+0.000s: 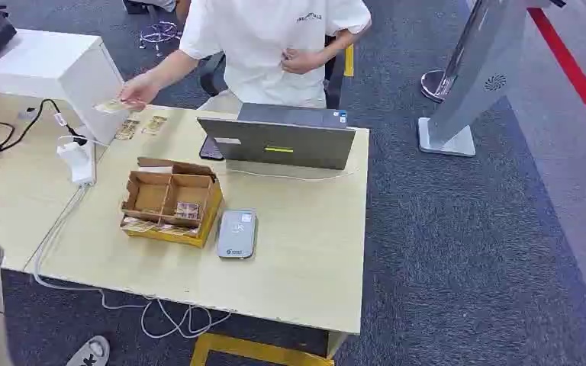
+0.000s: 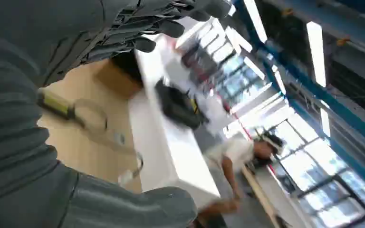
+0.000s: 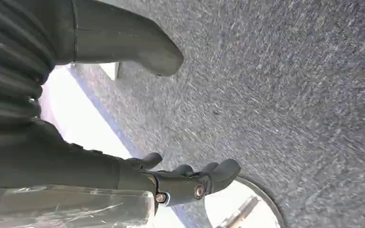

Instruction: Pass the card to the sensor for recognition and then transmit it.

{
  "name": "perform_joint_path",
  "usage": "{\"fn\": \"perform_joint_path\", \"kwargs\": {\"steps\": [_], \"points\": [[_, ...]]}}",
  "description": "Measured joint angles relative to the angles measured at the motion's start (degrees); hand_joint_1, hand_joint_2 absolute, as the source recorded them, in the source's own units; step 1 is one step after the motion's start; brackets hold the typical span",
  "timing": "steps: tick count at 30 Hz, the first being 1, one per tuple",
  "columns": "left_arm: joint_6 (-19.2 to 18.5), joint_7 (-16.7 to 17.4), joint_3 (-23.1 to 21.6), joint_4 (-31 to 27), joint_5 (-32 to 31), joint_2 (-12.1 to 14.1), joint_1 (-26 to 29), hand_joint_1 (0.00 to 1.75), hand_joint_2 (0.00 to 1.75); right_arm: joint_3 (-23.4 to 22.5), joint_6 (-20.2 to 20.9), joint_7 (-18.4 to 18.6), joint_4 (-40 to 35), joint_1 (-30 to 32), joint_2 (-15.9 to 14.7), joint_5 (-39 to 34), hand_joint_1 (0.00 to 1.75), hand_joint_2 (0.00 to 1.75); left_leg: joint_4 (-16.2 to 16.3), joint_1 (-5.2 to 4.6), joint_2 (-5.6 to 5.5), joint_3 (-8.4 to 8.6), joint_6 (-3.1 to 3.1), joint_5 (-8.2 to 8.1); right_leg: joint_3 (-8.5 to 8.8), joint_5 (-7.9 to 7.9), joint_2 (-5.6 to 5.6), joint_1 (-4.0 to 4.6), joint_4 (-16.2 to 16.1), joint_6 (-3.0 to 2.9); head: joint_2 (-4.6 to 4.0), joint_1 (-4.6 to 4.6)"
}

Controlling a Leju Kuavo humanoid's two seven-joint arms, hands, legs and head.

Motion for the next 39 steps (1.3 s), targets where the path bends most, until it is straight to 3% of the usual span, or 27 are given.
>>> {"fn": "perform_joint_path", "kwargs": {"steps": [2,4,5,7,9,15,28,29,35,36,39], "points": [[6.99,5.38,-9.34,0.24,-26.87,1.7,-4.62,0.0,1.75,0.0,0.0,-0.04,0.0,0.01,-0.09,0.41,0.0,1.75,0.04,0.01,0.06,-0.11,0.03,0.02,-0.09,0.04,0.03,0.01,-0.01,0.01,0.0,0.0],[7.4,9.45,-17.01,1.2,-48.16,2.91,-8.9,0.0,1.75,0.0,0.0,0.0,0.0,-0.02,-0.24,0.41,0.0,1.75,0.02,-0.03,-0.04,-0.14,0.06,0.05,-0.02,0.04,-0.07,0.0,0.0,0.02,0.0,0.11],[6.66,10.89,-19.99,1.77,-56.67,3.34,-10.33,0.0,1.75,0.0,0.0,0.04,0.0,-0.08,-0.31,0.41,0.0,1.75,0.0,-0.2,0.03,-0.07,0.06,0.04,-0.06,0.04,0.01,-0.08,0.01,0.02,0.0,0.11],[2.86,14.25,-25.18,4.53,-64.17,2.84,-13.77,0.0,1.75,-0.22,0.0,0.22,0.0,-0.12,-0.31,0.3,0.0,1.75,0.0,-0.19,0.27,-0.13,0.06,0.05,-0.2,0.11,0.23,-0.1,0.02,0.07,0.0,0.02],[0.99,17.53,-30.95,7.8,-60.79,2.34,-16.71,0.0,1.75,-0.5,0.0,0.53,0.02,-0.01,-0.35,0.28,0.0,1.75,-0.01,-0.22,0.35,-0.15,0.06,0.05,-0.14,0.14,0.33,-0.1,0.04,0.08,0.0,0.09],[1.6,19.93,-37.64,13.07,-58.22,0.81,-19.22,0.0,1.75,-1.03,0.0,1.22,0.07,-0.01,-0.37,0.39,0.0,1.75,-0.04,-0.24,0.54,-0.16,0.06,0.04,-0.19,0.13,0.53,-0.1,0.06,0.08,0.02,0.07],[1.8,20.3,-39.7,16.74,-57.19,0.5,-19.03,0.0,1.75,-1.4,0.0,1.22,0.15,0.06,-0.37,0.83,0.0,1.75,-0.07,-0.24,0.6,-0.19,0.06,0.04,-0.21,0.13,0.53,-0.09,0.05,0.09,0.0,0.07],[1.8,20.3,-39.72,16.9,-57.19,0.5,-19.03,1.75,1.75,-1.42,0.0,1.22,0.15,0.06,-0.37,0.83,0.0,1.75,-0.07,-0.24,0.6,-0.19,0.06,0.04,-0.21,0.13,0.53,-0.1,0.06,0.09,0.0,0.11],[0.27,19.8,-39.77,17.7,-55.73,0.52,-19.03,1.75,1.75,-1.6,0.0,1.29,0.22,0.06,-0.37,1.03,0.0,1.75,-0.07,-0.25,0.59,-0.19,0.06,0.04,-0.21,0.13,0.53,-0.1,0.05,0.09,0.0,0.07],[-0.08,19.75,-39.77,17.81,-55.51,0.52,-19.03,1.75,0.0,-1.64,0.0,1.31,0.22,0.06,-0.37,1.07,0.0,1.75,-0.07,-0.25,0.59,-0.19,0.06,0.04,-0.21,0.13,0.53,-0.1,0.05,0.09,0.0,0.09],[-1.1,19.4,-40.01,17.9,-55.01,0.52,-19.01,1.75,0.0,-1.86,0.0,1.33,0.22,0.07,-0.37,1.35,0.0,1.75,-0.07,-0.25,0.59,-0.19,0.06,0.04,-0.22,0.13,0.53,-0.1,0.06,0.09,0.0,0.09]]}}
